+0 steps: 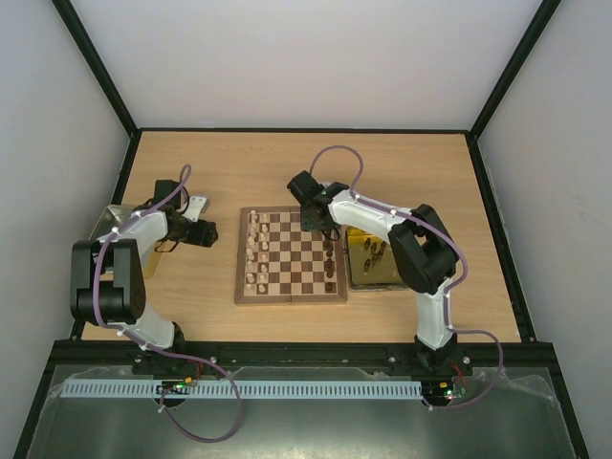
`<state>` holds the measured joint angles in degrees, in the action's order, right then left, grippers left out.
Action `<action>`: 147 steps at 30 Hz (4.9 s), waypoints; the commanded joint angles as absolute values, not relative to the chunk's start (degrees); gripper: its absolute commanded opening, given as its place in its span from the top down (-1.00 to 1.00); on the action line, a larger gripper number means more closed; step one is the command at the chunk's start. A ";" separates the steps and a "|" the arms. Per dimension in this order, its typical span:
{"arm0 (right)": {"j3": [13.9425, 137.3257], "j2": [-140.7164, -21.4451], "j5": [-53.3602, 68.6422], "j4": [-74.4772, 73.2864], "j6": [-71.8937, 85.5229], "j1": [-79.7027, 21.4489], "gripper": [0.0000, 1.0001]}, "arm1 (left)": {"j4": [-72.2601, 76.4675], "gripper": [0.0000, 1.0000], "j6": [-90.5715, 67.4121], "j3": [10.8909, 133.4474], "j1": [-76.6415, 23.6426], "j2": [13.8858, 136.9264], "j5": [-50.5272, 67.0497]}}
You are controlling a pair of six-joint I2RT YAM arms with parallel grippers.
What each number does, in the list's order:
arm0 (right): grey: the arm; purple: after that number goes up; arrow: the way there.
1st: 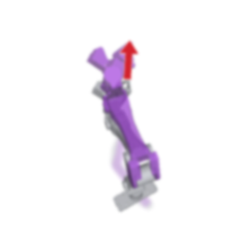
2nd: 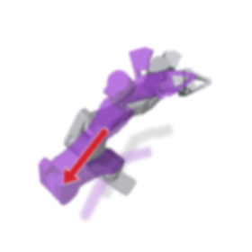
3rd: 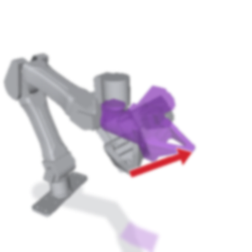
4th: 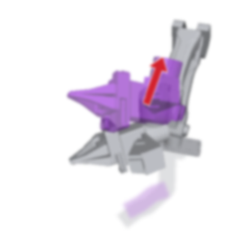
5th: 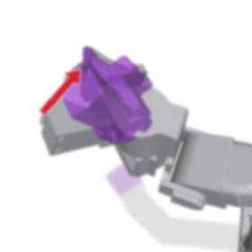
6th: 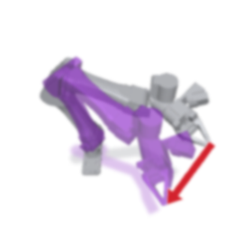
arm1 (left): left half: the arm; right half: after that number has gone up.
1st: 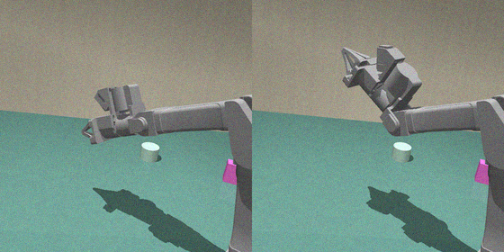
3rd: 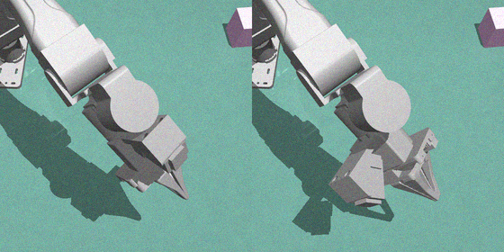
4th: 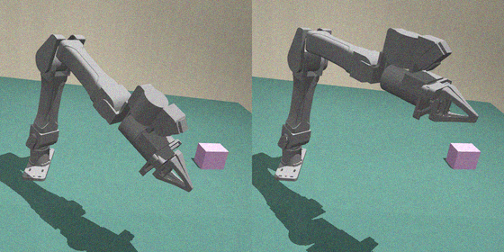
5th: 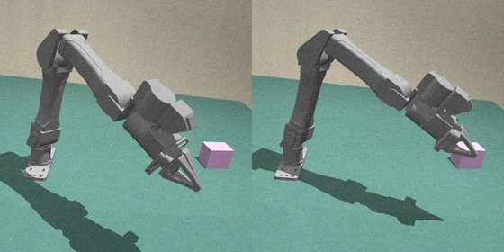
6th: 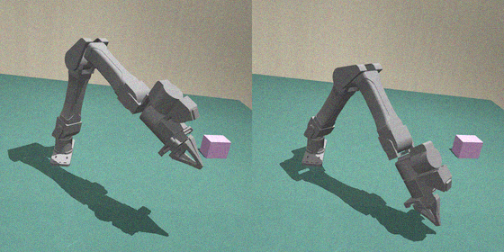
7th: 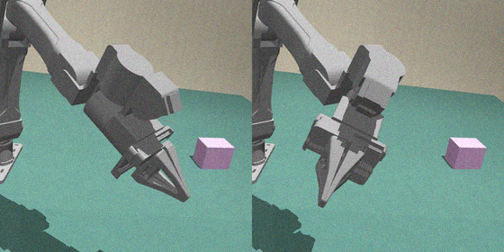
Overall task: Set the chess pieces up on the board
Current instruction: Place the chess piece on the chessboard, then pick up the chess piece from the storage box, then place the chess piece on the chessboard.
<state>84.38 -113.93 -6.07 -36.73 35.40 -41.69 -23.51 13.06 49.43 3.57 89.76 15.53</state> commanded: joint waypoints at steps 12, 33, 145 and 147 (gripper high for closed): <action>85.73 -115.44 -5.91 -36.34 36.11 -41.53 0.82 | -24.19 -0.63 13.62 49.11 4.04 88.99 16.44; 86.14 -108.84 -5.63 -38.15 36.06 -41.53 0.54 | -24.19 -0.63 13.80 48.98 4.13 89.15 16.26; 80.40 -102.94 -10.74 -38.04 37.79 -43.33 0.96 | -25.23 -0.63 13.84 49.18 4.22 87.66 18.06; 80.85 -103.85 -10.69 -38.20 37.40 -44.20 0.96 | -25.14 -0.63 13.80 49.15 4.31 87.66 18.10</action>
<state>78.61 -102.26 -11.11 -36.42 38.61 -42.83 -24.18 13.47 49.43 3.84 89.71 17.54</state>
